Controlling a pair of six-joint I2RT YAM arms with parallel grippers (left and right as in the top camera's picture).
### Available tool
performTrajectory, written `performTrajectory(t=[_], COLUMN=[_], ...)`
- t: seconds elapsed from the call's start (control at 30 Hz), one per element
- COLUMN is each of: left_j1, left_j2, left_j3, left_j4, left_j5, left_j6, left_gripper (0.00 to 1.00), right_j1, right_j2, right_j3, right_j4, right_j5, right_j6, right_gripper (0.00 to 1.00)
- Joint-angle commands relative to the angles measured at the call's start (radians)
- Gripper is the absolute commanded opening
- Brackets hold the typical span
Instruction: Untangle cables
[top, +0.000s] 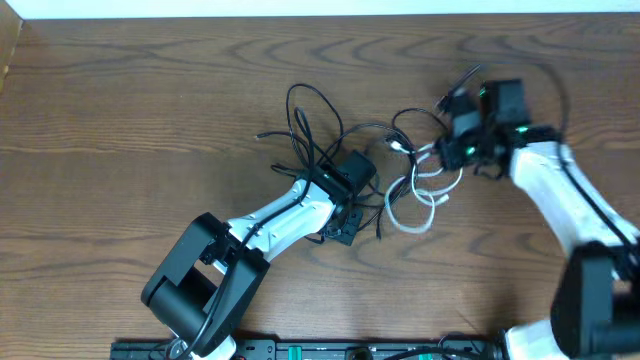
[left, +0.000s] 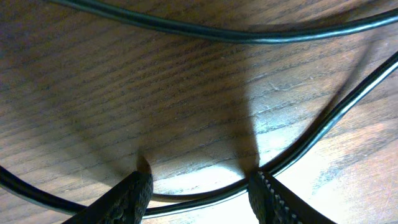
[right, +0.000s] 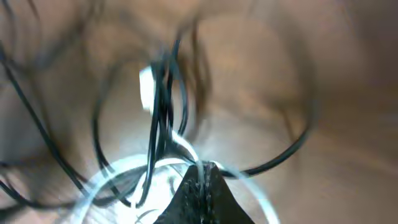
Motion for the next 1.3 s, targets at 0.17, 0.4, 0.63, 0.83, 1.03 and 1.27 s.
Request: performTrajectory(t=[0.17, 0.4, 0.63, 0.83, 1.03, 1.27], left_j1=[0.002, 0.002, 0.002, 0.002, 0.002, 0.002], left_j2=[0.009, 0.009, 0.009, 0.009, 0.009, 0.009], left_j3=[-0.001, -0.001, -0.001, -0.001, -0.001, -0.001], left_j4=[-0.015, -0.015, -0.014, -0.008, -0.008, -0.007], left_j5=[-0.050, -0.050, -0.050, -0.049, -0.050, -0.050], left_j6=[-0.009, -0.009, -0.009, -0.024, -0.024, -0.024], left_gripper=[0.55, 0.55, 0.55, 0.55, 0.55, 0.55], right_j1=[-0.037, -0.098, -0.374, -0.262, -0.089, 0.038], right_j2=[-0.326, -0.327, -0.240, -0.042, 0.121, 0.202], right_j3=[0.121, 0.121, 0.119, 0.119, 0.119, 0.119], right_j4=[-0.032, -0.036, -0.138, -0.227, -0.214, -0.122], right_j5=[0.003, 0.928, 0.368, -0.228, -0.112, 0.049], right_j6=[0.073, 0.229, 0.346, -0.035, -0.162, -0.202], right_gripper=[0.01, 0.02, 0.17, 0.56, 0.61, 0.53])
